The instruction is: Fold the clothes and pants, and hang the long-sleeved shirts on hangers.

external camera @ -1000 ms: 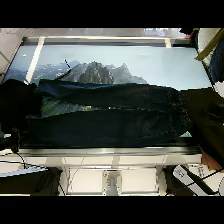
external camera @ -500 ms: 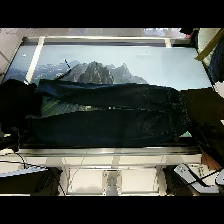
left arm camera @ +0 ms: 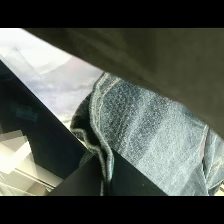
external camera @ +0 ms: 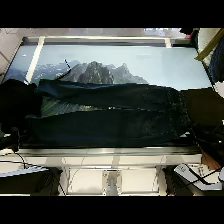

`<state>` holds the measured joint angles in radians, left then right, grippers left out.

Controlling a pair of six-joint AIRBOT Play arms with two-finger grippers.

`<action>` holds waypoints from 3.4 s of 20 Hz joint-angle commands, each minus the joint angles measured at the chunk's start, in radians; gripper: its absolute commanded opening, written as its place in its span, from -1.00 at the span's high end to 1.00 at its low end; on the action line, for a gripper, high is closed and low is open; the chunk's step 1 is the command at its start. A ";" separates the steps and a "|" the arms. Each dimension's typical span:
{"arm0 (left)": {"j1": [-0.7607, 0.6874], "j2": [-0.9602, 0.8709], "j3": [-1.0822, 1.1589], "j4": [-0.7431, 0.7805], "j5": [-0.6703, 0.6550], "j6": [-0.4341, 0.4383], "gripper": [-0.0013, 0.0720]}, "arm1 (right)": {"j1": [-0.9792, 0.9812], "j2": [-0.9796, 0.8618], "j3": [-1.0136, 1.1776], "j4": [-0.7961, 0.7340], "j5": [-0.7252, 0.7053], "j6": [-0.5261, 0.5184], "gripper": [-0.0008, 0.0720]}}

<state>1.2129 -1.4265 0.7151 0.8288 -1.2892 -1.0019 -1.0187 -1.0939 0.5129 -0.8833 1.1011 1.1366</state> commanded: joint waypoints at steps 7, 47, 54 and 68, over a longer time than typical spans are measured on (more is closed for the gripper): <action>0.004 0.188 0.050 0.010 0.005 -0.001 0.93 | 0.077 0.109 0.089 -0.088 0.093 0.003 0.84; -0.935 -0.455 0.986 0.810 0.714 -0.964 0.94 | 0.615 -0.573 0.694 -0.066 -0.502 0.523 0.85; -0.939 -0.488 1.019 0.809 0.747 -0.979 0.72 | 0.624 -0.572 0.694 -0.065 -0.525 0.534 0.59; -1.052 -0.010 1.070 0.810 0.687 -0.708 -0.95 | 0.551 -0.271 0.920 -0.718 0.180 0.413 -0.27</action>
<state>0.2008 -1.5486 1.7844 1.6371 -0.5728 -1.8172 -0.4545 -1.4311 1.4101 -1.3449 1.0840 1.5593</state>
